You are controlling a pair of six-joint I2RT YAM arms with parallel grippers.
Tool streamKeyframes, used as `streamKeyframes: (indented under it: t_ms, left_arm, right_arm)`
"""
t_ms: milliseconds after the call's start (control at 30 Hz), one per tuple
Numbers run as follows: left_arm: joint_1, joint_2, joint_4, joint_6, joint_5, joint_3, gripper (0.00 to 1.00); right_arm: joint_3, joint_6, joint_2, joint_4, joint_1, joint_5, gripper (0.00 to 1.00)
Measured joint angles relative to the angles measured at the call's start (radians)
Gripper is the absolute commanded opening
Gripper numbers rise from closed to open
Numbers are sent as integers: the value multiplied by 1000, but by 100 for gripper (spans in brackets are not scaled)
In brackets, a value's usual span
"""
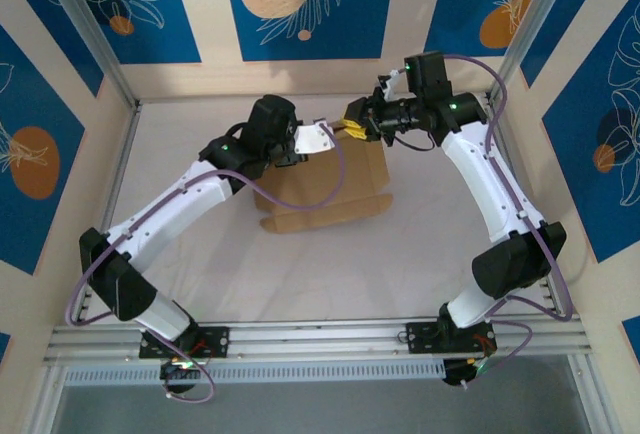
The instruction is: Fold the paper box
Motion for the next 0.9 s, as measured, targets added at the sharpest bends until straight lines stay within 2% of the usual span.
streamKeyframes:
  t_ms: [33,167,233,433,500,633,767,867,900]
  left_arm:
    - [0,-2,11,6,-5,-11,3]
    - [-10,-24,85,51,-30,-74,33]
    - [-17,-42,126,76,-37,-116,43]
    - [-23,-83,205,140,-59,-211,48]
    - [-22,-101,231,167,-62,-239,47]
    - [-19,-135,275,214,-72,-282,38]
    - [-19,-146,323,239,-73,-306,20]
    - [-19,-162,360,248,-72,-332,0]
    - [-19,-165,365,248,-73,-334,0]
  right_arm:
    - [-8,5,-2,5,0,2,18]
    - [-27,30,-9,13,-1,10,15]
    - [-36,35,-19,27,-5,10,14]
    - [-85,48,-80,50,-32,7,14]
    - [-93,48,-93,50,-39,5,14]
    - [-117,49,-113,59,-44,5,14]
    - [-172,62,-143,84,-48,2,14]
    - [-213,80,-157,97,-55,-11,16]
    - [-228,90,-161,98,-57,-17,21]
